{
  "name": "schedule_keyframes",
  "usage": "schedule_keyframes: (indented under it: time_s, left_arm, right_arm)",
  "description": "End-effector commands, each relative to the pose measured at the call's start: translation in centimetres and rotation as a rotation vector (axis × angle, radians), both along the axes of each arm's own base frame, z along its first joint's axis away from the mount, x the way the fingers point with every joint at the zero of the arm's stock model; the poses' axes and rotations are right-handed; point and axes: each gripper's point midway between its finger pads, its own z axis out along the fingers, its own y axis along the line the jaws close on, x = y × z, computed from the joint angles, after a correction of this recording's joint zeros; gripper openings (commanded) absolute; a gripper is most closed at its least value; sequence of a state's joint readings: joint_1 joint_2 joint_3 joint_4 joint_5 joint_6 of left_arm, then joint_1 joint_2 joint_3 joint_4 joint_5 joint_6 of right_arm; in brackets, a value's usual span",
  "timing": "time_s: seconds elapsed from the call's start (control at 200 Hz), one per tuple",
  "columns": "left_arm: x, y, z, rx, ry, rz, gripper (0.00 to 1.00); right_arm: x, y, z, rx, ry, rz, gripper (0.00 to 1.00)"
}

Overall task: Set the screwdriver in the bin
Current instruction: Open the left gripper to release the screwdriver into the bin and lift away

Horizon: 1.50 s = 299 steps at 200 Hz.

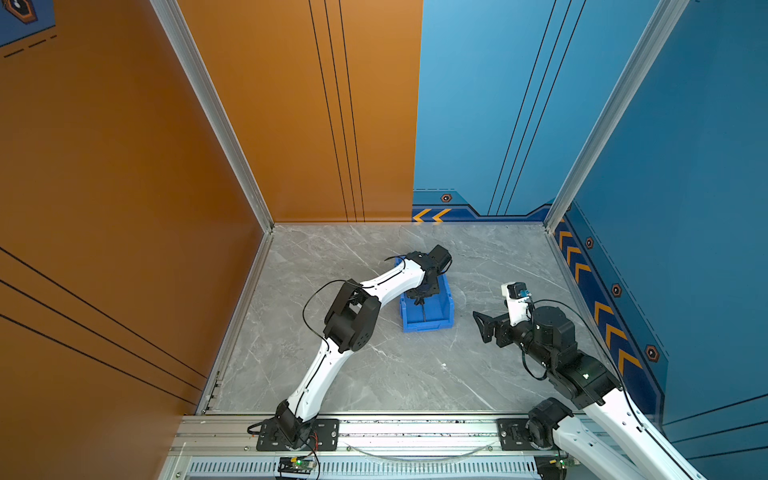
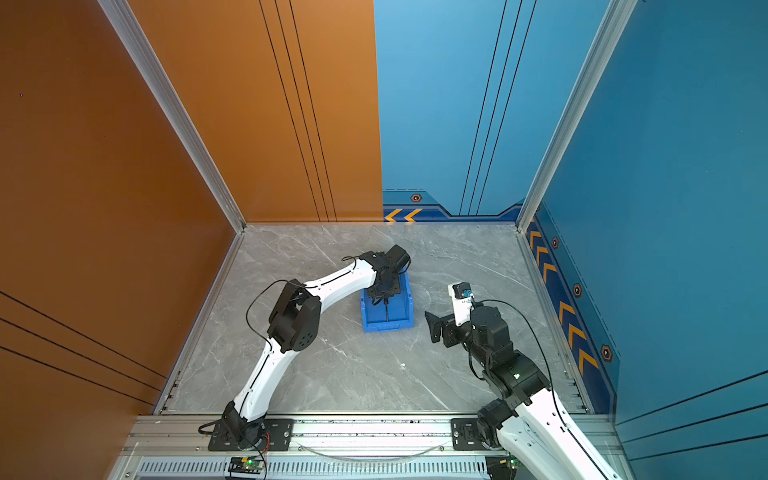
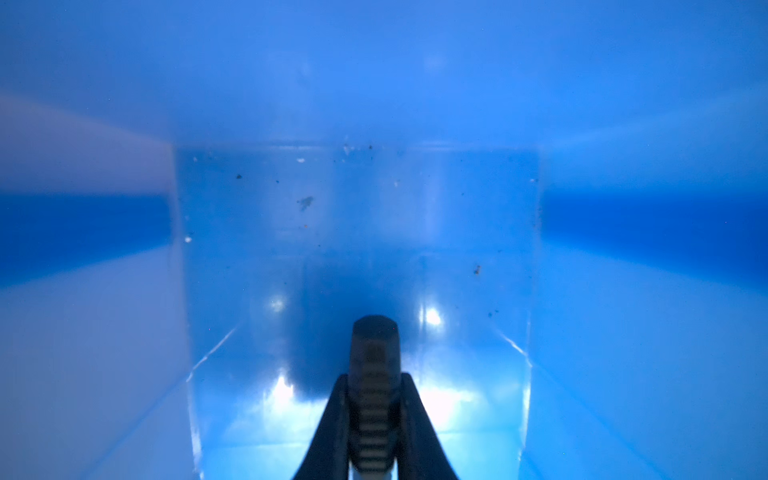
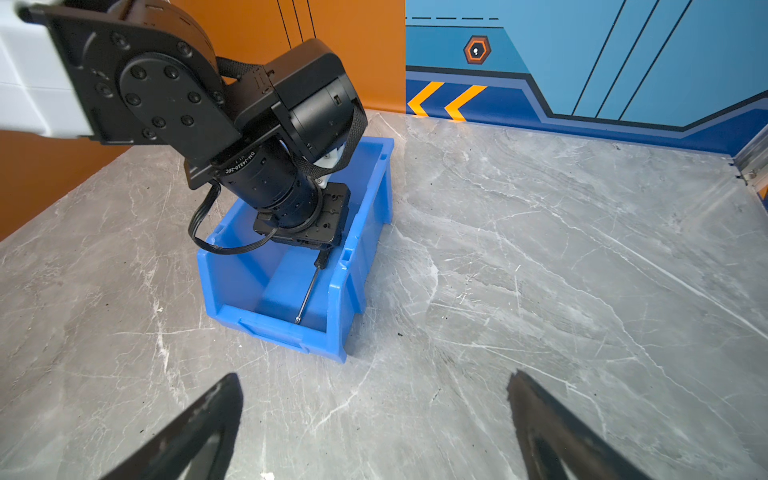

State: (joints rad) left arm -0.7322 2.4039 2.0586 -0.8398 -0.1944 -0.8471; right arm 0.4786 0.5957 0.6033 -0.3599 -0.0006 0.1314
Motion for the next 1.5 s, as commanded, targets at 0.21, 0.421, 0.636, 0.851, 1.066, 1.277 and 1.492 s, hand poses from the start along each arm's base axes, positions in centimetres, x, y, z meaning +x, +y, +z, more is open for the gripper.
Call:
schedule_keyframes:
  time_s: [0.21, 0.421, 0.636, 0.851, 1.066, 1.277, 1.492]
  left_arm:
    - [0.0, 1.2, -1.4, 0.055, 0.014, 0.019, 0.24]
    - [0.0, 1.1, -1.3, 0.058, 0.011, 0.016, 0.29]
    - [0.1, 0.9, -0.2, 0.055, -0.014, 0.007, 0.40]
    - [0.4, 0.8, 2.4, 0.059, -0.074, -0.005, 0.39]
    - [0.0, 0.2, 5.1, 0.053, -0.127, -0.025, 0.38]
    - [-0.8, -0.2, 7.9, 0.047, -0.181, -0.039, 0.45]
    - [-2.7, 0.5, 14.3, 0.029, -0.280, -0.057, 0.58]
  right_arm:
    - [-0.4, -0.7, 1.2, 0.006, -0.023, -0.022, 1.00]
    - [-0.6, -1.1, 1.1, 0.001, -0.024, -0.032, 1.00]
    - [-0.6, -1.1, 1.2, 0.002, -0.029, -0.034, 1.00]
    - [-0.7, -1.1, 1.4, 0.011, -0.036, -0.034, 1.00]
    - [-1.4, -1.3, 1.7, 0.029, -0.049, -0.031, 1.00]
    - [-2.6, -2.1, 2.0, 0.046, -0.066, -0.043, 1.00]
    - [-2.8, -2.5, 2.0, 0.049, -0.081, -0.055, 1.00]
